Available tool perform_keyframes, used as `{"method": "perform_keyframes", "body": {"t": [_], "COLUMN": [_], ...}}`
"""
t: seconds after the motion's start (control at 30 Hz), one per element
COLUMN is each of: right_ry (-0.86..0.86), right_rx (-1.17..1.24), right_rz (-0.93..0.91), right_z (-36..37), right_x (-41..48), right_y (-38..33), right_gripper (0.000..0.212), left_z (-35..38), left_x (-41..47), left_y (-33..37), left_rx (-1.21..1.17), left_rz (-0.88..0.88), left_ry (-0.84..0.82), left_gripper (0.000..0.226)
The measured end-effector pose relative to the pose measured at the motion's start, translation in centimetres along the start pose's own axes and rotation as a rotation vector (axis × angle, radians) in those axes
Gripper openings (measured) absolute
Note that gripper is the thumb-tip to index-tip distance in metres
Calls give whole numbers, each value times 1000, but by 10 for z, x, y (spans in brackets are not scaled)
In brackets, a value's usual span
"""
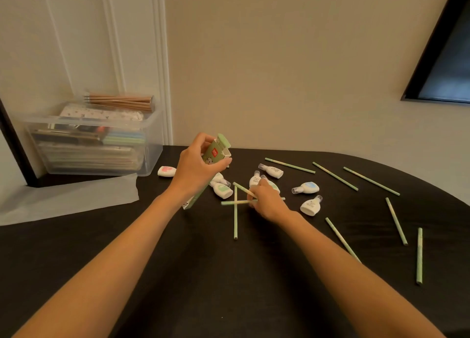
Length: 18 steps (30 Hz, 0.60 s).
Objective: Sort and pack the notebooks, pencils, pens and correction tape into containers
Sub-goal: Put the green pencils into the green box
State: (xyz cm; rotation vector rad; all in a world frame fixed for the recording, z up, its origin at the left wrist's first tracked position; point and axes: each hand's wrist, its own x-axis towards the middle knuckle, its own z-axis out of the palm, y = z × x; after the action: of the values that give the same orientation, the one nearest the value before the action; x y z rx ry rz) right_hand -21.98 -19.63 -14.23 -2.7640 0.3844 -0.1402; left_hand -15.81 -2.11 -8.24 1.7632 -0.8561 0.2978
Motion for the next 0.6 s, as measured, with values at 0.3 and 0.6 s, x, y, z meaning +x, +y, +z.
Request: {"method": "perform_keyframes", "body": {"t": [0.3,0.6], "right_ry": [305,142], "right_rx": [526,1338], "right_rz": [77,314], "right_z": [-30,-65], "right_x": [4,11], "right_y": [-15,-23], "right_gripper": [19,39], "left_z": [6,8], "left_x": [9,12], "left_y": [5,4], "left_rx": [-35,103], "left_rz": [-61,-51], "left_ry": [113,35], "left_gripper": [40,43]}}
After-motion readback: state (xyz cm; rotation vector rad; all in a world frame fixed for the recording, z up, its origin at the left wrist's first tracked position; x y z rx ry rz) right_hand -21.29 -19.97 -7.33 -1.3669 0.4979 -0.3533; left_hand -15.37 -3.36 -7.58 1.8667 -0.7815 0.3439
